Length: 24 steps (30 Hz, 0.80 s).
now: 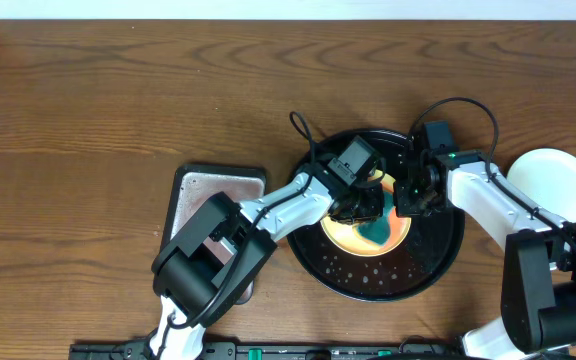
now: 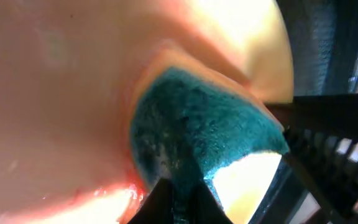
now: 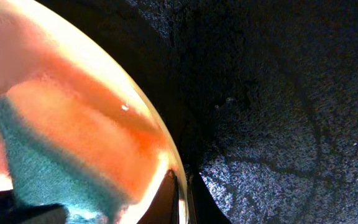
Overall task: Clean dirty plates on tray and stack at the side
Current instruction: 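Scrub the yellow plate with the sponge while right gripper holds its rim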
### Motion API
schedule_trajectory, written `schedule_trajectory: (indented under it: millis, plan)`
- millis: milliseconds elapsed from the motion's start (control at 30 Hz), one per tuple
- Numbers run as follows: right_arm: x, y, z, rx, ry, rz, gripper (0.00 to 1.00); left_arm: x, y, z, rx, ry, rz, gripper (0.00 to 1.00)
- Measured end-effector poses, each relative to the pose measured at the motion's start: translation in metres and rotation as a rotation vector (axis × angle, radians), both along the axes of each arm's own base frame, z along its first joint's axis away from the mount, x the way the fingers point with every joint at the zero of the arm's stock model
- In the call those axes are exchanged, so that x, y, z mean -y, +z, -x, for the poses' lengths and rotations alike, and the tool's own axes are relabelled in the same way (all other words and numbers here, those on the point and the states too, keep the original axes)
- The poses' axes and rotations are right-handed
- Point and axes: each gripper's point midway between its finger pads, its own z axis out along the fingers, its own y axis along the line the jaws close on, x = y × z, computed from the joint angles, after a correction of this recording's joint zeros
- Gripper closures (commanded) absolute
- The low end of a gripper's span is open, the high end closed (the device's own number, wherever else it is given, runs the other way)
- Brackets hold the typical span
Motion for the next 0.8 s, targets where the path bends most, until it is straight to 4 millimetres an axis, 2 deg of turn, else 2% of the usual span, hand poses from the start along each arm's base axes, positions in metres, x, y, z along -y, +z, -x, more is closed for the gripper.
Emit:
schedule_trajectory:
  millis: [67, 200, 333, 400, 467, 600, 800]
  plan:
    - [0.0, 0.0, 0.0, 0.0, 0.0, 0.0, 0.99, -0.009, -0.001, 0.002, -0.015, 0.013, -0.056, 0.93]
    - [0.0, 0.0, 0.0, 0.001, 0.0, 0.0, 0.99, -0.047, 0.001, 0.008, -0.012, 0.058, -0.229, 0.93]
    - [0.0, 0.0, 0.0, -0.001, 0.0, -0.001, 0.99, -0.087, 0.006, -0.002, 0.08, 0.122, -0.393, 0.93]
    - [-0.001, 0.0, 0.002, -0.007, 0.0, -0.006, 0.99, -0.098, 0.01, -0.009, 0.138, 0.14, -0.442, 0.93]
    - [-0.002, 0.0, 0.002, -0.008, 0.0, -0.011, 0.99, -0.106, 0.014, -0.013, 0.178, 0.145, -0.472, 0.93]
    - [-0.002, 0.0, 0.001, -0.006, 0.0, -0.014, 0.99, -0.109, 0.026, -0.015, 0.216, 0.152, -0.468, 0.92]
    - [-0.002, 0.0, 0.001, -0.003, 0.0, -0.013, 0.99, -0.123, 0.061, -0.022, 0.276, 0.188, -0.438, 0.93]
